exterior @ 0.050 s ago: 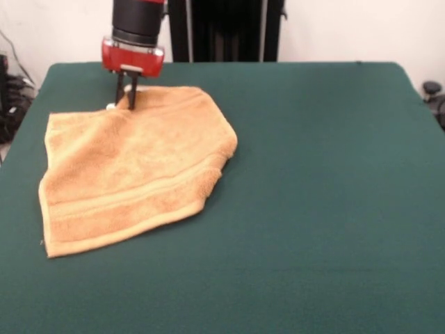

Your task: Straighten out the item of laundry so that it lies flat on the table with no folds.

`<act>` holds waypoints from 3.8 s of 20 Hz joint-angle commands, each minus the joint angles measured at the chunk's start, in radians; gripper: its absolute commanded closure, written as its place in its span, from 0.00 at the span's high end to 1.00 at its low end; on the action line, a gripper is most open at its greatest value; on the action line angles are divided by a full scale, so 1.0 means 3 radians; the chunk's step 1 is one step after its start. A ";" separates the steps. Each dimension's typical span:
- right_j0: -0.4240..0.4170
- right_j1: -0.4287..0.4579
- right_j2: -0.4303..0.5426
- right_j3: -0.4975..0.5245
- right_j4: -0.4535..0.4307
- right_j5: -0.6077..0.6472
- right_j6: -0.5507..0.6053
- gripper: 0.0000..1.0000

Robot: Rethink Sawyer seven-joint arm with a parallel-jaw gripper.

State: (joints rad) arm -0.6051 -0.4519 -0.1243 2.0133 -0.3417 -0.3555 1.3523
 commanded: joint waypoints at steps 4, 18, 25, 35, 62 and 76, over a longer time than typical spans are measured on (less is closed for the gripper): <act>-0.0094 0.0162 0.0182 0.0235 -0.0205 0.0030 0.0651 0.00; 0.0053 0.0321 0.0126 -0.0071 -0.0144 -0.0083 0.0602 0.00; 0.0058 0.0317 0.0465 -0.0297 0.0003 0.0389 0.0576 0.00; 0.0191 0.0302 0.0464 -0.0303 0.0079 0.0283 0.0667 1.00; 0.0365 0.0318 0.0643 -0.0750 0.0293 0.1314 0.0518 1.00; 0.0363 0.0067 0.0627 -0.0653 0.0327 0.1732 0.0480 1.00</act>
State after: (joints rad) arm -0.5487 -0.4616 -0.1247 1.8803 -0.3189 0.0311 1.3521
